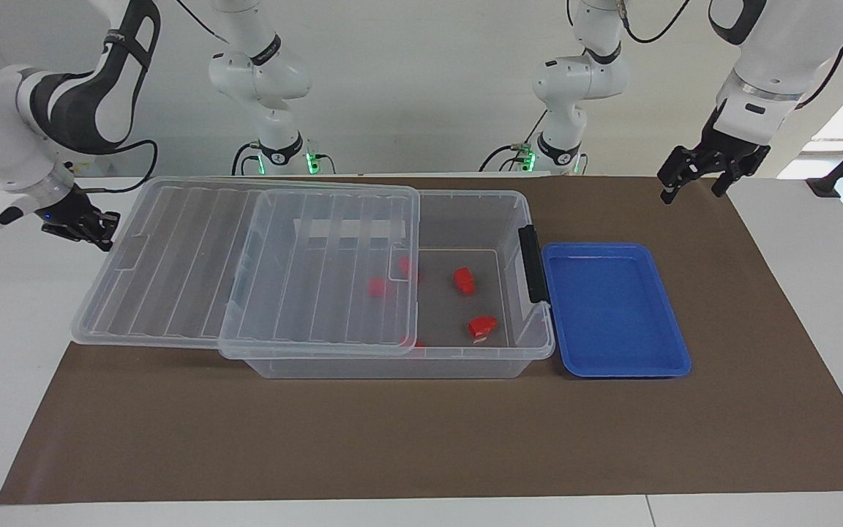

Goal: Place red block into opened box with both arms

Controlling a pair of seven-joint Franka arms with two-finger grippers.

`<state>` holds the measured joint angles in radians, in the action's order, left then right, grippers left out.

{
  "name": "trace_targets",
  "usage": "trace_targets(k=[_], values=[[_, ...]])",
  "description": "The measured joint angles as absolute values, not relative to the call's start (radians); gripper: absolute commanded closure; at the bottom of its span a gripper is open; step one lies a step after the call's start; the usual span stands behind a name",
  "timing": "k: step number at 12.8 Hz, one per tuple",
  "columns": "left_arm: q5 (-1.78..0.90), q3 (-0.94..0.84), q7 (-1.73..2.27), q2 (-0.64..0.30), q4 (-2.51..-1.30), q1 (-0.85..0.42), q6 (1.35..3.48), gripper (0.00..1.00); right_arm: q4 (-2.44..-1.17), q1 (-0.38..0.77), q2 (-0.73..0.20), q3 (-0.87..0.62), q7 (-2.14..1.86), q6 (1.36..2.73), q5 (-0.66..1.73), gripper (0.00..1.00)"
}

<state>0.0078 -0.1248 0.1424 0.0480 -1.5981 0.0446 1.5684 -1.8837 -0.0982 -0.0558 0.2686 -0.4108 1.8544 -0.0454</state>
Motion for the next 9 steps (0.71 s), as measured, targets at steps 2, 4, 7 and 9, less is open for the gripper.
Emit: trace_targets(k=[2, 4, 7, 9], values=[[0.008, -0.126, 0.142, 0.048, -1.600, 0.045, 1.555, 0.00, -1.886, -0.098, -0.056, 0.244, -0.383, 1.854, -0.045, 1.00], [0.008, -0.128, 0.142, 0.048, -1.603, 0.043, 1.551, 0.00, -1.888, -0.099, -0.056, 0.220, -0.354, 1.854, -0.045, 1.00], [0.008, -0.133, 0.142, 0.048, -1.603, 0.040, 1.549, 0.00, -1.888, -0.099, -0.056, 0.169, -0.283, 1.854, -0.045, 1.00], [0.008, -0.133, 0.142, 0.048, -1.603, 0.039, 1.549, 0.00, -1.889, -0.099, -0.056, 0.130, -0.231, 1.854, -0.045, 1.00]])
